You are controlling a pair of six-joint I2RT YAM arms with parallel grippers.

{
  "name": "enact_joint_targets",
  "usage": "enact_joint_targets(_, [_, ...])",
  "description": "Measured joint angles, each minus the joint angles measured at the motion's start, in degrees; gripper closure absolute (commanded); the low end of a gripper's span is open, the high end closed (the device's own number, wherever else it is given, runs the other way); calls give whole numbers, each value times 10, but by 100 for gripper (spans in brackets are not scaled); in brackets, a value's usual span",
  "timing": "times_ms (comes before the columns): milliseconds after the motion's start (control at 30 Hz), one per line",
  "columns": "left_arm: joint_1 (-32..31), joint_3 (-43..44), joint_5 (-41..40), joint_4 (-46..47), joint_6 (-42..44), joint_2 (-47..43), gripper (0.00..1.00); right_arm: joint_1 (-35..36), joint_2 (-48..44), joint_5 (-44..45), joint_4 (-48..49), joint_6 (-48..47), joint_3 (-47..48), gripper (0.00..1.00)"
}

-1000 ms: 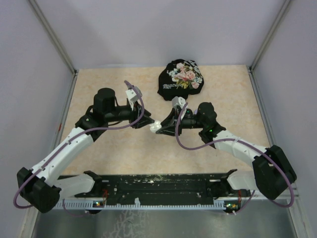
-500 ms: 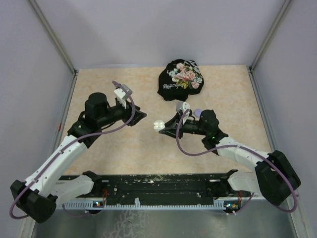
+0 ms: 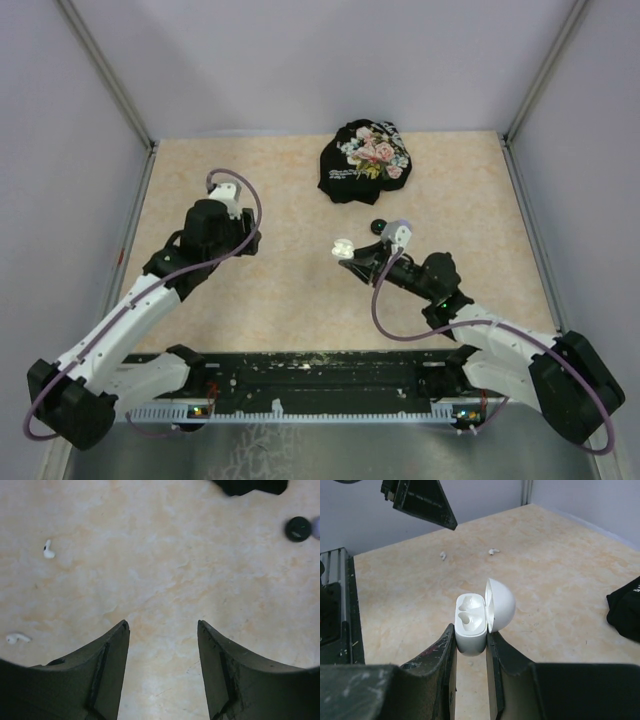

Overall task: Insert the wireless bluetooth earbuds into the charging case
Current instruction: Pick up the earbud from the center of the board.

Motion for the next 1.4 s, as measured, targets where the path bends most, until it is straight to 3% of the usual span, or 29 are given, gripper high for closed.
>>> enact_joint_targets(300, [92, -15, -51, -16, -40, 76, 37, 0, 1, 52, 71, 12, -51, 100])
enact_joint_targets(500, [200, -51, -24, -3, -46, 119, 38, 0, 5, 79, 99, 16, -60, 100])
enact_joint_targets(667, [253, -45, 17, 23, -51, 178, 39, 10, 5, 105, 100, 12, -64, 100])
enact_joint_targets(933, [307, -25, 23, 22, -61, 224, 44, 35, 6, 143, 94, -11, -64, 100])
enact_joint_targets(1400, [342, -58, -49, 35, -74, 251, 50, 71, 14, 181, 63, -56, -62, 100])
